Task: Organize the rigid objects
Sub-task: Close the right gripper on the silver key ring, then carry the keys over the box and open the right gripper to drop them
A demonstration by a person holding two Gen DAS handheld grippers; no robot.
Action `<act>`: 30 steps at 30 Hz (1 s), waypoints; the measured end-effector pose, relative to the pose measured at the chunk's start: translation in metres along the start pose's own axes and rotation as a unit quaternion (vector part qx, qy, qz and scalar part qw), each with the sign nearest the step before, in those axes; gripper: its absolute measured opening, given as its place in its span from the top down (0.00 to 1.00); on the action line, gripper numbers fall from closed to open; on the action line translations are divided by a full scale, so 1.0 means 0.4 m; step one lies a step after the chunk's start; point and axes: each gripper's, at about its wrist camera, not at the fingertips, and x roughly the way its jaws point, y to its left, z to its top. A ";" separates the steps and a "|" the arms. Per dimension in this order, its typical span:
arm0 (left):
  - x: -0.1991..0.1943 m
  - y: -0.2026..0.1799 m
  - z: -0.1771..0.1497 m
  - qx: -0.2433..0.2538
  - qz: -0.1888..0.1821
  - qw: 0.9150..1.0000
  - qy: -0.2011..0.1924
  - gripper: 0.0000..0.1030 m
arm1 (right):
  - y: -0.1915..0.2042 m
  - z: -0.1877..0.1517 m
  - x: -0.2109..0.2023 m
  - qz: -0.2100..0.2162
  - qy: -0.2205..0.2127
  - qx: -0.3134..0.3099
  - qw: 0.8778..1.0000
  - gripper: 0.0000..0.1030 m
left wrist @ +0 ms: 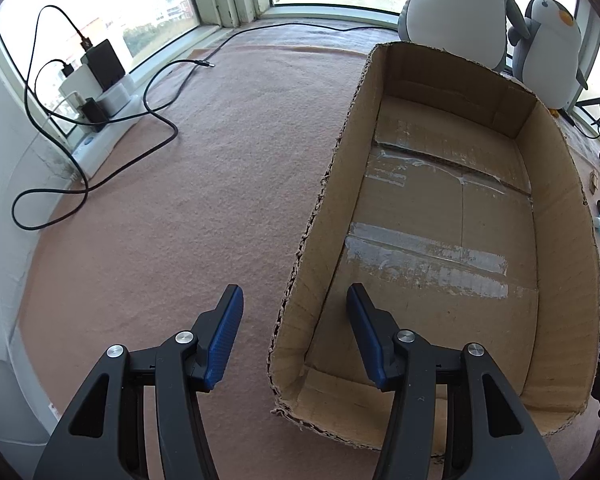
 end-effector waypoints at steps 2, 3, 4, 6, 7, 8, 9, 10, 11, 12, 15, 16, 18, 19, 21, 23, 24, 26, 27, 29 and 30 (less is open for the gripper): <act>0.000 0.000 0.000 0.000 0.000 1.000 0.000 0.48 | 0.001 -0.001 0.002 0.002 0.001 -0.001 1.000 0.83; 0.000 0.000 0.000 -0.001 0.000 1.000 0.000 0.48 | 0.000 -0.003 0.001 0.003 0.002 0.000 1.000 0.84; 0.000 0.001 0.000 -0.001 -0.001 1.000 0.000 0.48 | 0.001 -0.003 0.002 0.004 0.002 0.000 1.000 0.85; 0.000 0.000 0.000 -0.001 -0.001 1.000 0.000 0.48 | 0.001 -0.003 0.003 0.002 0.002 0.000 1.000 0.90; 0.000 0.000 0.000 -0.001 0.000 1.000 0.000 0.48 | -0.001 -0.003 0.003 0.002 0.002 0.001 1.000 0.91; 0.000 0.000 0.000 -0.001 0.000 1.000 0.000 0.48 | -0.002 -0.002 0.004 0.002 0.002 0.003 1.000 0.92; 0.000 0.000 0.000 -0.001 0.000 1.000 0.000 0.48 | -0.003 -0.002 0.005 0.001 0.003 0.004 1.000 0.93; 0.000 0.000 0.000 0.000 0.000 1.000 0.000 0.48 | -0.004 -0.002 0.006 -0.001 0.002 0.005 1.000 0.95; 0.000 0.001 0.000 0.000 0.000 1.000 0.000 0.48 | -0.004 -0.002 0.006 -0.002 0.002 0.005 1.000 0.96; 0.000 0.001 0.000 0.000 0.000 1.000 0.000 0.48 | -0.004 -0.004 0.005 -0.003 0.001 0.005 1.000 0.97; 0.000 0.000 0.000 -0.001 -0.001 1.000 0.000 0.48 | -0.003 -0.011 -0.006 -0.007 -0.006 0.002 1.000 0.98; 0.000 0.000 0.000 -0.001 -0.001 1.000 0.000 0.48 | 0.000 -0.012 -0.012 -0.007 -0.008 -0.001 1.000 0.98; 0.000 0.000 0.000 -0.001 -0.001 1.000 0.000 0.48 | 0.009 -0.014 -0.025 -0.008 -0.015 -0.005 1.000 0.98; 0.000 0.000 0.000 -0.002 -0.001 1.000 0.000 0.48 | 0.014 -0.015 -0.033 -0.010 -0.020 -0.007 1.000 0.98; 0.000 0.000 0.000 -0.003 -0.002 1.000 0.001 0.48 | 0.025 -0.014 -0.052 -0.014 -0.030 -0.013 0.999 0.98; 0.000 0.001 0.000 -0.002 -0.002 1.000 0.000 0.48 | 0.039 -0.014 -0.073 -0.018 -0.041 -0.020 0.999 0.98; 0.000 0.001 0.000 -0.002 -0.002 1.000 0.000 0.48 | 0.045 -0.012 -0.084 -0.019 -0.047 -0.022 0.998 0.98; 0.000 0.001 -0.001 -0.002 -0.001 1.000 0.000 0.48 | 0.060 -0.010 -0.109 -0.021 -0.060 -0.027 0.998 0.98; 0.000 0.001 0.000 -0.002 -0.001 1.000 0.000 0.48 | 0.068 -0.010 -0.123 -0.021 -0.067 -0.029 0.997 0.98; 0.000 0.001 -0.001 -0.002 -0.002 1.000 0.000 0.48 | 0.085 -0.005 -0.150 -0.022 -0.081 -0.036 0.996 0.98; 0.000 0.001 0.000 -0.002 -0.002 1.000 0.000 0.48 | 0.093 -0.003 -0.165 -0.021 -0.087 -0.039 0.995 0.98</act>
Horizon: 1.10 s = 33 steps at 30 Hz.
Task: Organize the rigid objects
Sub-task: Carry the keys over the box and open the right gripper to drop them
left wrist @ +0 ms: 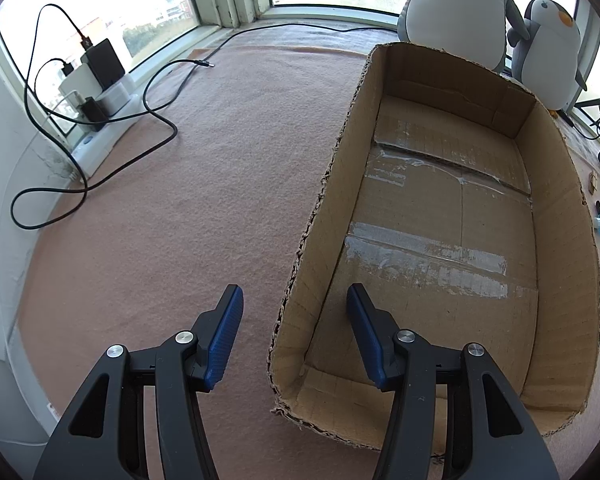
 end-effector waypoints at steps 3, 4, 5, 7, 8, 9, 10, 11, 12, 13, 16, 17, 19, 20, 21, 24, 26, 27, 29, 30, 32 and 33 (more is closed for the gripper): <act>0.000 0.003 0.001 -0.003 -0.002 1.000 0.000 0.48 | 0.030 0.023 -0.036 0.001 -0.022 -0.011 1.000 0.98; 0.000 0.003 0.001 -0.003 -0.002 1.000 -0.001 0.48 | 0.038 0.029 -0.048 0.005 -0.029 -0.012 0.999 0.98; 0.000 0.003 0.001 -0.003 -0.002 1.000 -0.001 0.48 | 0.047 0.034 -0.059 0.010 -0.035 -0.013 0.999 0.98; 0.000 0.002 0.001 -0.003 -0.002 1.000 -0.001 0.48 | 0.074 0.047 -0.072 0.018 -0.046 -0.019 0.999 0.98; 0.000 0.002 0.001 -0.003 -0.002 1.000 -0.001 0.48 | 0.087 0.054 -0.077 0.024 -0.051 -0.022 0.998 0.98; 0.000 0.002 0.000 -0.003 -0.002 1.000 -0.001 0.48 | 0.103 0.063 -0.079 0.030 -0.055 -0.025 0.998 0.98; 0.000 0.002 0.001 -0.003 -0.001 1.000 -0.001 0.48 | 0.116 0.069 -0.081 0.035 -0.059 -0.028 0.997 0.98; 0.000 0.002 0.000 -0.003 -0.002 1.000 -0.001 0.48 | 0.128 0.076 -0.081 0.039 -0.061 -0.031 0.997 0.98; 0.000 0.003 0.000 -0.004 -0.002 1.000 -0.002 0.48 | 0.141 0.080 -0.080 0.043 -0.063 -0.035 0.997 0.98; 0.001 0.003 0.001 -0.004 -0.003 1.000 -0.002 0.48 | 0.154 0.085 -0.077 0.046 -0.064 -0.039 0.996 0.98; 0.000 0.003 0.000 -0.004 -0.003 1.000 -0.002 0.48 | 0.189 0.094 -0.054 0.052 -0.062 -0.050 0.995 0.98; 0.000 0.003 -0.001 -0.004 -0.003 1.000 -0.002 0.48 | 0.199 0.098 -0.044 0.053 -0.062 -0.052 0.995 0.98; 0.000 0.003 -0.001 -0.004 -0.003 1.000 -0.002 0.48 | 0.215 0.104 -0.026 0.056 -0.059 -0.055 0.995 0.98; 0.000 0.003 -0.001 -0.004 -0.003 1.000 -0.002 0.48 | 0.221 0.107 -0.016 0.056 -0.056 -0.057 0.995 0.98; 0.000 0.003 -0.001 -0.005 -0.003 1.000 -0.002 0.48 | 0.228 0.108 -0.005 0.055 -0.054 -0.058 0.995 0.98; 0.000 0.003 -0.001 -0.005 -0.004 1.000 -0.003 0.48 | 0.237 0.112 0.024 0.050 -0.047 -0.061 0.996 0.98; 0.000 0.004 -0.001 -0.005 -0.004 1.000 -0.003 0.48 | 0.237 0.116 0.042 0.045 -0.042 -0.059 0.996 0.98; 0.000 0.004 -0.001 -0.005 -0.003 1.000 -0.003 0.48 | 0.234 0.118 0.049 0.044 -0.039 -0.058 0.997 0.98; 0.000 0.004 -0.001 -0.005 -0.004 1.000 -0.003 0.48 | 0.228 0.122 0.062 0.041 -0.034 -0.055 0.997 0.98; 0.000 0.004 -0.001 -0.005 -0.004 1.000 -0.003 0.48 | 0.224 0.123 0.068 0.037 -0.031 -0.054 0.997 0.98; 0.000 0.004 -0.001 -0.005 -0.004 1.000 -0.003 0.48 | 0.217 0.127 0.078 0.035 -0.027 -0.050 0.998 0.98; 0.000 0.003 0.000 -0.004 -0.004 1.000 -0.003 0.48 | 0.213 0.128 0.085 0.035 -0.023 -0.047 0.998 0.98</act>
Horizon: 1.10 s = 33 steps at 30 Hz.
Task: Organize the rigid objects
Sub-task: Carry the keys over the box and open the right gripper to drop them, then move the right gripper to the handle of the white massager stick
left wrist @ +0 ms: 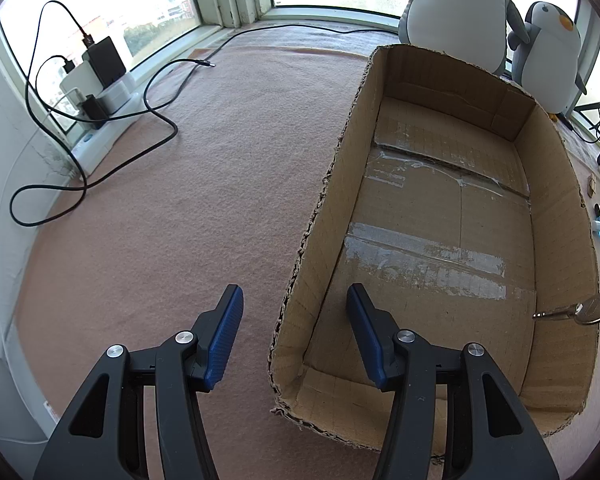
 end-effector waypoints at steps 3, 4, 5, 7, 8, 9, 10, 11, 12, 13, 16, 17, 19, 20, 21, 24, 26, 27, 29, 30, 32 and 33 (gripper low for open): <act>0.000 0.000 0.000 0.000 0.000 1.000 0.000 0.48 | -0.009 0.000 0.012 -0.001 0.008 0.004 1.000 0.98; 0.000 0.000 0.000 0.000 0.000 1.000 0.000 0.48 | -0.011 0.000 0.015 0.001 0.012 0.004 1.000 0.98; 0.000 0.000 -0.001 0.000 0.000 1.000 0.000 0.48 | -0.011 -0.001 0.019 0.003 0.016 0.004 1.000 0.98; 0.000 0.000 0.000 -0.001 0.000 1.000 0.000 0.48 | -0.009 -0.001 0.024 0.002 0.021 0.006 1.000 0.89; 0.000 0.000 0.000 -0.001 0.000 1.000 0.000 0.48 | -0.008 -0.001 0.027 0.002 0.024 0.006 1.000 0.83; 0.000 0.000 0.000 -0.001 0.000 1.000 0.000 0.48 | -0.008 -0.002 0.027 -0.002 0.024 0.006 1.000 0.65; 0.000 0.000 0.000 0.000 0.000 1.000 0.000 0.48 | -0.007 -0.004 0.026 -0.007 0.022 0.006 1.000 0.53; 0.000 0.000 0.000 -0.001 0.000 1.000 0.000 0.48 | -0.007 -0.005 0.023 -0.010 0.016 0.007 1.000 0.52; 0.000 0.000 0.000 -0.001 0.000 1.000 0.000 0.48 | -0.008 -0.006 0.020 -0.011 0.013 0.008 1.000 0.52; 0.000 -0.001 0.001 0.000 0.000 1.000 0.000 0.48 | -0.009 -0.006 0.019 -0.011 0.014 0.010 1.000 0.52; 0.000 0.000 0.000 -0.001 0.000 1.000 0.000 0.48 | -0.015 -0.008 0.014 -0.009 0.014 0.016 1.000 0.52; 0.000 -0.001 0.000 -0.001 0.000 1.000 0.000 0.48 | -0.017 -0.009 0.012 -0.010 0.013 0.019 1.000 0.52; 0.000 -0.001 0.000 0.000 0.001 1.000 0.000 0.48 | -0.023 -0.011 0.005 -0.011 0.010 0.023 1.000 0.52; -0.001 -0.001 -0.001 0.001 0.001 1.000 -0.001 0.48 | -0.025 -0.011 0.001 -0.011 0.008 0.026 1.000 0.52; -0.001 -0.001 0.000 0.001 0.001 1.000 -0.001 0.48 | -0.029 -0.013 -0.004 -0.011 0.006 0.028 1.000 0.52; -0.001 -0.002 0.000 0.001 0.002 1.000 0.000 0.48 | -0.042 -0.023 -0.024 -0.014 -0.001 0.037 0.999 0.52; -0.002 -0.004 0.000 0.003 0.003 1.000 -0.001 0.48 | -0.056 -0.029 -0.040 -0.016 -0.005 0.045 0.999 0.52; -0.002 -0.004 0.000 0.003 0.004 1.000 0.000 0.48 | -0.064 -0.032 -0.050 -0.017 -0.009 0.051 0.999 0.52; -0.002 -0.007 0.000 0.004 0.005 1.000 -0.001 0.48 | -0.084 -0.041 -0.071 -0.019 -0.015 0.063 0.998 0.52; -0.002 -0.007 0.000 0.005 0.005 1.000 -0.001 0.48 | -0.093 -0.045 -0.081 -0.021 -0.018 0.068 0.997 0.52; -0.002 -0.009 0.001 0.006 0.006 1.000 -0.001 0.48 | -0.115 -0.056 -0.105 -0.025 -0.025 0.081 0.996 0.52; -0.002 -0.009 0.001 0.007 0.006 1.000 -0.001 0.48 | -0.127 -0.062 -0.118 -0.026 -0.030 0.088 0.995 0.52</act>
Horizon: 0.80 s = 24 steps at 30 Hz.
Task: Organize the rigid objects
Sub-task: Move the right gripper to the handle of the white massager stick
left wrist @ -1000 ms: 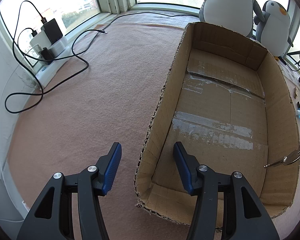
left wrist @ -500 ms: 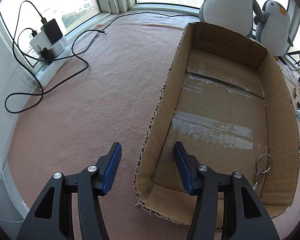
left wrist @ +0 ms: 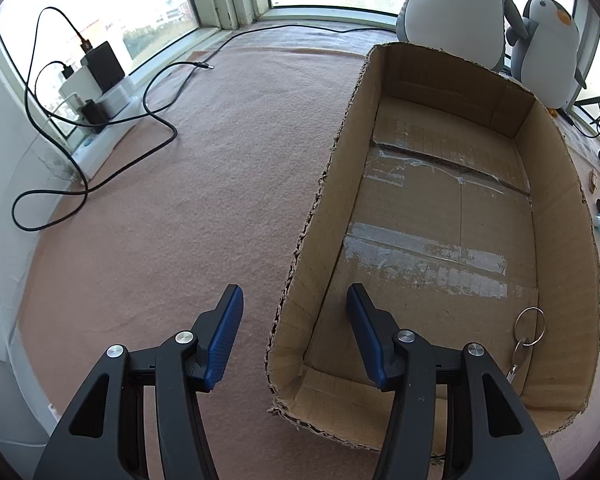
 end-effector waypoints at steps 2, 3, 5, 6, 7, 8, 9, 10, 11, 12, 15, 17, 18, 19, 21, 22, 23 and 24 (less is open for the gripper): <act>0.000 -0.001 -0.001 0.000 0.000 1.000 0.000 0.48 | -0.032 -0.008 -0.026 -0.006 -0.008 0.016 1.000 0.52; 0.000 -0.001 0.000 0.000 0.000 1.000 0.000 0.48 | -0.049 -0.012 -0.038 -0.010 -0.011 0.024 1.000 0.52; 0.000 -0.001 0.000 0.001 0.001 1.000 -0.001 0.48 | -0.087 -0.021 -0.064 -0.017 -0.018 0.045 0.999 0.52; 0.000 -0.001 0.000 0.002 0.002 1.000 -0.001 0.48 | -0.107 -0.026 -0.077 -0.019 -0.022 0.056 0.998 0.52; 0.000 0.000 0.001 0.002 0.002 1.000 -0.001 0.48 | -0.127 -0.031 -0.089 -0.022 -0.025 0.066 0.997 0.52; -0.001 -0.003 -0.002 0.003 0.003 1.000 -0.001 0.48 | -0.147 -0.036 -0.102 -0.027 -0.029 0.076 0.996 0.52; -0.001 -0.003 -0.002 0.003 0.003 1.000 -0.001 0.48 | -0.166 -0.039 -0.114 -0.030 -0.032 0.086 0.995 0.52; -0.001 -0.004 -0.002 0.003 0.004 1.000 -0.001 0.48 | -0.186 -0.044 -0.126 -0.033 -0.035 0.097 0.994 0.52; -0.001 -0.004 -0.003 0.004 0.004 1.000 -0.001 0.48 | -0.206 -0.049 -0.138 -0.034 -0.039 0.109 0.993 0.52; -0.001 -0.004 -0.003 0.004 0.004 1.000 -0.001 0.48 | -0.226 -0.054 -0.149 -0.035 -0.042 0.119 0.991 0.52; -0.001 -0.004 -0.002 0.004 0.005 1.000 -0.001 0.48 | -0.279 -0.073 -0.179 -0.039 -0.050 0.145 0.987 0.52; -0.002 -0.004 -0.003 0.004 0.005 1.000 -0.001 0.48 | -0.316 -0.091 -0.196 -0.035 -0.055 0.163 0.984 0.52; -0.002 -0.005 -0.003 0.005 0.005 1.000 -0.001 0.48 | -0.334 -0.103 -0.204 -0.037 -0.058 0.173 0.983 0.52; -0.002 -0.005 -0.003 0.005 0.006 1.000 -0.001 0.48 | -0.351 -0.114 -0.210 -0.039 -0.060 0.181 0.981 0.52; -0.002 -0.007 -0.004 0.006 0.007 1.000 -0.002 0.48 | -0.384 -0.135 -0.217 -0.040 -0.060 0.198 0.978 0.52; -0.003 -0.007 -0.004 0.007 0.007 1.000 -0.001 0.48 | -0.399 -0.145 -0.218 -0.039 -0.059 0.207 0.976 0.52; -0.003 -0.008 -0.004 0.007 0.008 1.000 -0.001 0.48 | -0.413 -0.157 -0.221 -0.041 -0.061 0.214 0.974 0.52; -0.003 -0.008 -0.004 0.008 0.009 1.000 -0.001 0.48 | -0.425 -0.166 -0.222 -0.044 -0.062 0.222 0.972 0.52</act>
